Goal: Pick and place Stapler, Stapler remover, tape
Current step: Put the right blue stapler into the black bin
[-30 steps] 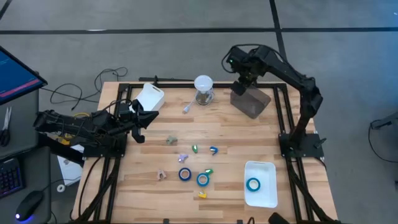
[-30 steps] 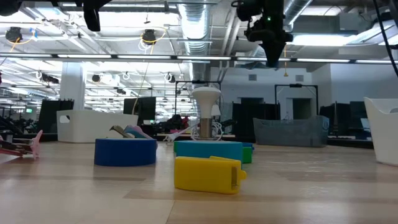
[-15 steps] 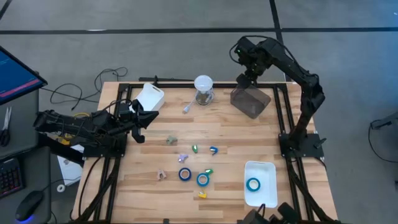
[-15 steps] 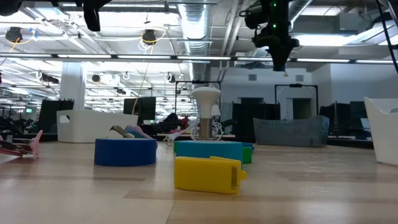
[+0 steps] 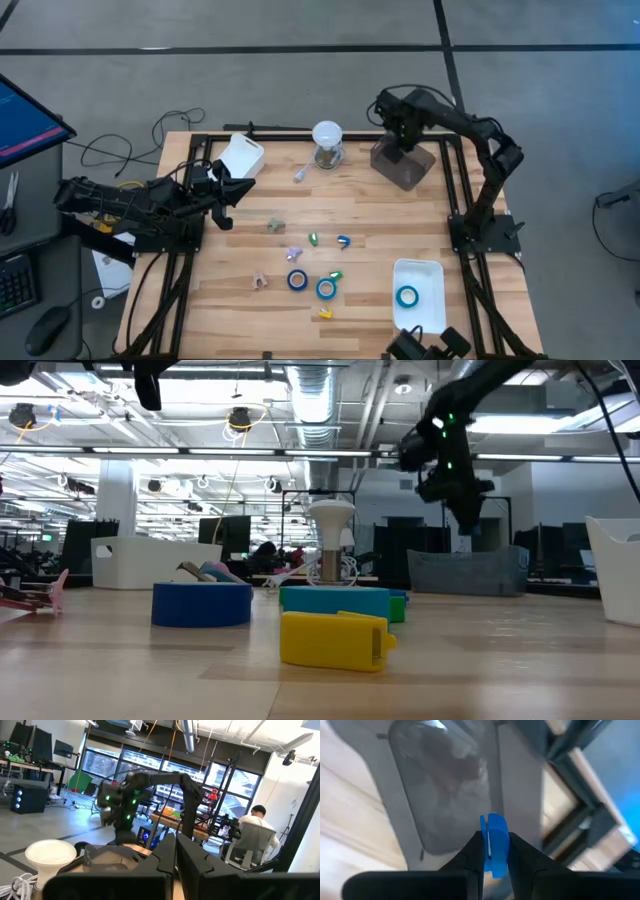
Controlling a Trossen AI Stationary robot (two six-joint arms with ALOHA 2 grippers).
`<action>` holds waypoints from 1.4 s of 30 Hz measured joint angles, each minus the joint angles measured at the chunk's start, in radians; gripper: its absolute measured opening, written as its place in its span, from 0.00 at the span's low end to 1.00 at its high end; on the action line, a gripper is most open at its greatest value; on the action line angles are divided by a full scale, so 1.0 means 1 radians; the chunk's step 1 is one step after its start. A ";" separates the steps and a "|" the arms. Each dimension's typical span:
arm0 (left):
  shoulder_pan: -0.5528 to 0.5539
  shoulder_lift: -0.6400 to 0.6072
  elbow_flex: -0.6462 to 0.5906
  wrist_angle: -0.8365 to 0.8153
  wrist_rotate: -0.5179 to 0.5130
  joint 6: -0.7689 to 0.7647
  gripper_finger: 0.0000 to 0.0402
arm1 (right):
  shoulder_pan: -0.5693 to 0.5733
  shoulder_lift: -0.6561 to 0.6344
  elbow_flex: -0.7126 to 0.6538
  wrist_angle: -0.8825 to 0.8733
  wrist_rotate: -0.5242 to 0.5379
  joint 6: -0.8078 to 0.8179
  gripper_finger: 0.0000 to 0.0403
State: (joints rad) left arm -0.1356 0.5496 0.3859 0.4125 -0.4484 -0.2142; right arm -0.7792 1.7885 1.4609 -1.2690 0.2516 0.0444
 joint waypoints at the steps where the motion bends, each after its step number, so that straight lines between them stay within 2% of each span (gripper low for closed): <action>1: 0.000 0.000 0.000 0.000 0.000 0.000 0.02 | 0.000 0.000 -0.027 0.033 -0.010 0.000 0.12; 5: 0.000 0.000 0.000 0.000 0.000 0.000 0.02 | 0.000 0.000 -0.111 0.135 -0.027 -0.002 0.12; 10: 0.000 0.000 0.000 0.000 0.000 0.000 0.02 | 0.000 0.000 -0.180 0.246 -0.096 0.006 0.12; 14: 0.000 0.000 0.000 0.000 0.000 0.000 0.02 | 0.001 0.000 -0.214 0.302 -0.096 0.009 0.12; 32: 0.000 0.000 0.000 -0.001 0.000 0.000 0.02 | 0.002 -0.001 -0.289 0.383 -0.098 0.008 0.15; 42: 0.000 0.000 0.000 -0.001 0.000 0.000 0.02 | 0.022 -0.001 -0.289 0.396 -0.100 0.005 0.27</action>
State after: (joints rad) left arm -0.1354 0.5499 0.3859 0.4114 -0.4486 -0.2142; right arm -0.7575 1.7874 1.1721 -0.8735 0.1516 0.0498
